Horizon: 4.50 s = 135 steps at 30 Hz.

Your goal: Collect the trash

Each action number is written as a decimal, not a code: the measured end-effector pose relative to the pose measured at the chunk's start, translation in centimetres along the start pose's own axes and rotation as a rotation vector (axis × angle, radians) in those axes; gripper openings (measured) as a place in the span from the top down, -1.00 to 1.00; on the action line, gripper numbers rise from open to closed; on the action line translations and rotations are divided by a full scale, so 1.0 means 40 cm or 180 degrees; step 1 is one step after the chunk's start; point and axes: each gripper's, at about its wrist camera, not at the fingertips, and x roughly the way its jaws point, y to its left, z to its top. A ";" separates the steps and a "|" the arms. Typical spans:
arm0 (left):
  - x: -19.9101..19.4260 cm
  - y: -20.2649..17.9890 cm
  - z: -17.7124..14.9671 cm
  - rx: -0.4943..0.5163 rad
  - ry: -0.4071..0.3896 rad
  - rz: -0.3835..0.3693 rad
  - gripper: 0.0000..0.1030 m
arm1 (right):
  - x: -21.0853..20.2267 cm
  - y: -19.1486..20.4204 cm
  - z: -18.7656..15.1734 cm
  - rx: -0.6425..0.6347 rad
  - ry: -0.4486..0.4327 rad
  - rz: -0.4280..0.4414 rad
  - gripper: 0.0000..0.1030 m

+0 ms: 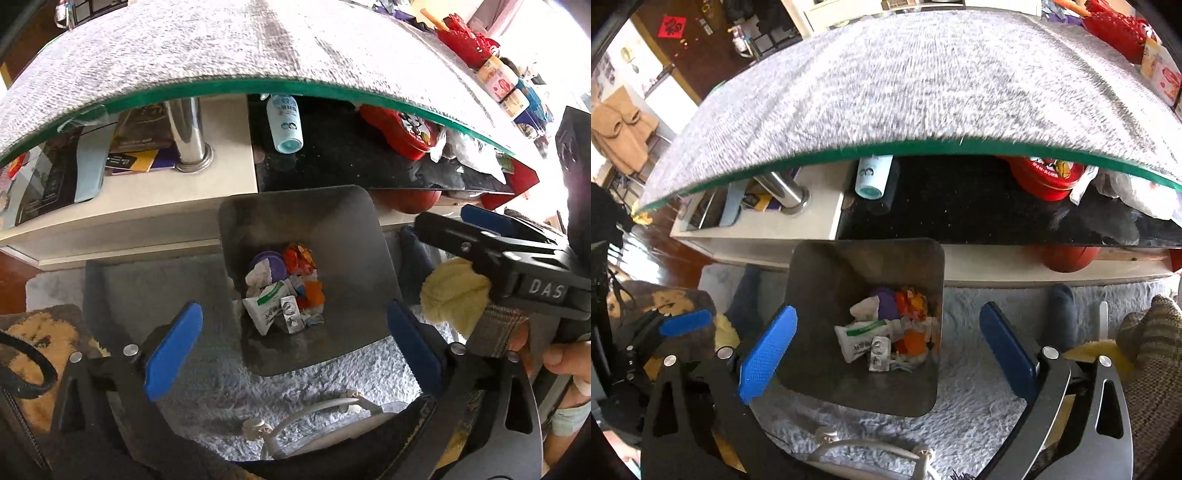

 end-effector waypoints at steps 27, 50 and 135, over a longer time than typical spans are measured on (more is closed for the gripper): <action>-0.517 -0.028 0.091 0.0094 -0.1740 0.0422 -0.84 | -0.457 0.004 0.068 -0.0016 -0.1481 -0.0379 -0.94; -0.760 -0.117 0.039 0.0125 -0.2644 0.0711 -0.84 | -0.727 0.076 0.003 -0.0116 -0.2514 -0.0706 -0.94; -0.740 -0.142 0.050 0.0102 -0.2690 0.0882 -0.84 | -0.697 0.129 0.001 -0.0170 -0.2507 -0.0705 -0.94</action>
